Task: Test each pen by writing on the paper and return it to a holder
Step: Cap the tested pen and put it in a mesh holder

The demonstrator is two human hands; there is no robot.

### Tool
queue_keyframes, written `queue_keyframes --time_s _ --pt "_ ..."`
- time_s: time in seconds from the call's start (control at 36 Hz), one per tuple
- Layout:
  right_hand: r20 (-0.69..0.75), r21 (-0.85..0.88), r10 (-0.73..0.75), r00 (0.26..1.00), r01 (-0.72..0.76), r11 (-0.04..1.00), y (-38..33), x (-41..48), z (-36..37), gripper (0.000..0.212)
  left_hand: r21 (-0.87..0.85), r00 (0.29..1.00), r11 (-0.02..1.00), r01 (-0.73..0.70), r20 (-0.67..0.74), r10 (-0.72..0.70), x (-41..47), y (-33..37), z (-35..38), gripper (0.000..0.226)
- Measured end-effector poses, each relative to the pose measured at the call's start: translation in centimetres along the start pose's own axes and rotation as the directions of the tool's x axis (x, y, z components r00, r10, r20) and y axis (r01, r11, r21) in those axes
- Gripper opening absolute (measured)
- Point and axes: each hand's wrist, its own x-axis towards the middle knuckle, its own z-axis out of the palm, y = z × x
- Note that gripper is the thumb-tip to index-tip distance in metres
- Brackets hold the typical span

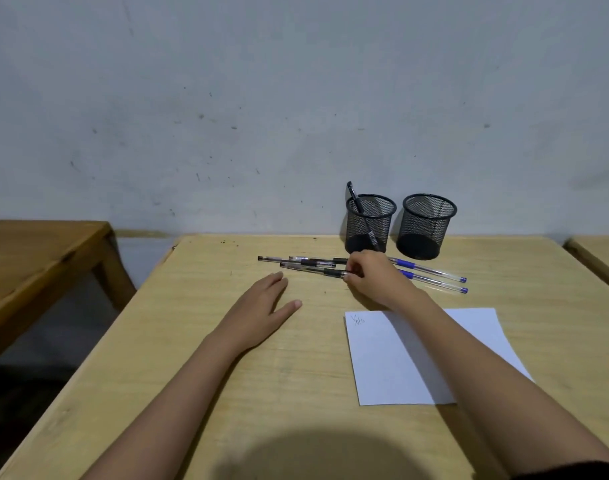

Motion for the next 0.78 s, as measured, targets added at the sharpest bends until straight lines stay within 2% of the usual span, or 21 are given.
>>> queue_keyframes --time_s 0.11,0.22,0.31,0.42,0.5,0.58,0.69,0.78 --pt "-0.114 0.280 0.104 0.988 -0.069 0.958 0.1 -0.6 -0.9 0.010 -0.015 1.000 1.000 0.006 0.006 -0.006 0.0 0.1 0.0 0.065" --pt "-0.157 0.684 0.252 0.955 -0.078 0.725 -0.1 -1.4 -3.0 0.016 -0.039 1.000 0.999 0.023 0.010 -0.023 0.1 0.1 -0.2 0.066" --pt "-0.199 0.809 0.263 0.944 0.007 0.588 -0.3 -2.1 -4.9 0.012 -0.046 0.999 0.998 0.039 0.020 -0.038 0.2 0.3 -0.4 0.066" --pt "-0.274 0.815 0.260 0.926 0.080 0.574 -0.8 -2.9 -6.7 0.012 -0.018 0.996 0.997 0.074 0.049 -0.073 0.7 0.8 -1.0 0.066" --pt "-0.339 0.723 0.229 0.913 0.096 0.685 -1.0 -3.1 -7.3 0.020 -0.021 0.997 0.997 0.068 0.040 -0.067 1.2 1.4 -1.4 0.057" --pt "-0.399 0.623 0.176 0.900 0.126 0.772 -1.3 -3.5 -7.4 0.022 -0.263 0.995 0.962 0.070 -0.049 -0.086 1.7 3.2 -1.6 0.042" --pt "-0.406 0.509 0.072 0.911 0.161 0.845 -1.4 -4.3 -7.3 0.020 -0.534 0.979 0.840 -0.100 -0.204 -0.013 2.5 7.3 -3.0 0.018" --pt "-0.359 0.492 0.042 0.932 0.151 0.857 -1.3 -4.8 -7.2 0.019 -0.604 0.963 0.772 -0.198 -0.268 0.038 3.0 9.7 -4.0 0.014"
